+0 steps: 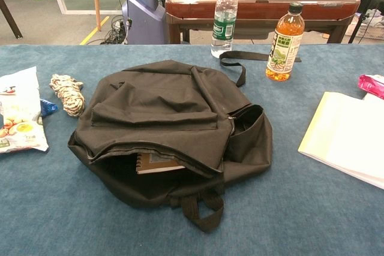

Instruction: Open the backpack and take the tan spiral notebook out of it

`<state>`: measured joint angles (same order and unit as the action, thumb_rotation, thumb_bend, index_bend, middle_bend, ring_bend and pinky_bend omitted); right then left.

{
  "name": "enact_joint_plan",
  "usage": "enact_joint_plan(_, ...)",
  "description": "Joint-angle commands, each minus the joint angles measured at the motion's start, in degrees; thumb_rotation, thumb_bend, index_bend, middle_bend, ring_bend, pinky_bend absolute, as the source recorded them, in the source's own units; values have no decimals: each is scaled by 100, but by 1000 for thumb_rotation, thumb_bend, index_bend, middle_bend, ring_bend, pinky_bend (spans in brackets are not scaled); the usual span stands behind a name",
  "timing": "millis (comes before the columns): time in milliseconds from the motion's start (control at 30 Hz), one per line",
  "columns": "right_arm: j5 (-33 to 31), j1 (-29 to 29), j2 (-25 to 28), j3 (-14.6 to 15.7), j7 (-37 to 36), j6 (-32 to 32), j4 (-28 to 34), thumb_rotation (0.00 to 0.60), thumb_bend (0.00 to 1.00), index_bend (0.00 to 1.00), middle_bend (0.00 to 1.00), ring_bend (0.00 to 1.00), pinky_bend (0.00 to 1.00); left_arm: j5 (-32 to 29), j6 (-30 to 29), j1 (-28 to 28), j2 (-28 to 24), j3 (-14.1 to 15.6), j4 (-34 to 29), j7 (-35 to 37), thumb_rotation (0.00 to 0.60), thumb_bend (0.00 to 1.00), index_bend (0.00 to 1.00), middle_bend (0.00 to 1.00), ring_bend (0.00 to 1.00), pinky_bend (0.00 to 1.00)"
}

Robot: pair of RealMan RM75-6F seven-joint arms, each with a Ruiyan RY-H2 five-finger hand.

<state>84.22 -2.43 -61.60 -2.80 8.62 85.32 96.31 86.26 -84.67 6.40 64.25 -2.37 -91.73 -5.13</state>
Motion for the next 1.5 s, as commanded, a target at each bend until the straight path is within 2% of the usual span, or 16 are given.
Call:
enact_joint_plan(33,-1,-2,2,3,3,-11,5,600,50,193,213,161,237,12,8,5,3,6,3,17,600,218,251,191,201,169)
enact_joint_plan(200,39,0,109,-44,-2,62,104,600,49,193,213,161,237,132,106,108,18,12,70,199,600,218,251,191,201,169)
enact_joint_plan(300,89,-24,284,-140,53,170,245,600,50,193,213,161,237,251,285,291,71,-17,207,559,600,218,251,191,201,169)
enact_joint_plan(533,1,-32,715,-382,361,400,653,600,50,193,213,161,237,664,825,892,199,-49,484,1291,600,219,251,191,201,169)
enact_joint_plan(733,-194,-71,964,-497,499,353,922,600,49,193,212,161,237,1093,1171,1425,344,-28,594,1754,600,219,247,190,201,169)
enact_joint_plan(967,-295,-110,997,-500,511,246,991,600,50,193,210,161,237,1413,1567,1892,390,88,482,1747,600,218,138,146,164,164)
enact_joint_plan(1333,-352,-128,942,-455,550,172,1006,600,49,193,208,161,237,1809,1582,2126,279,403,247,1717,600,218,110,99,120,140)
enact_joint_plan(1500,-355,-111,909,-423,528,174,1004,600,50,193,208,161,237,1899,1543,2195,428,463,152,1649,600,218,106,89,109,139)
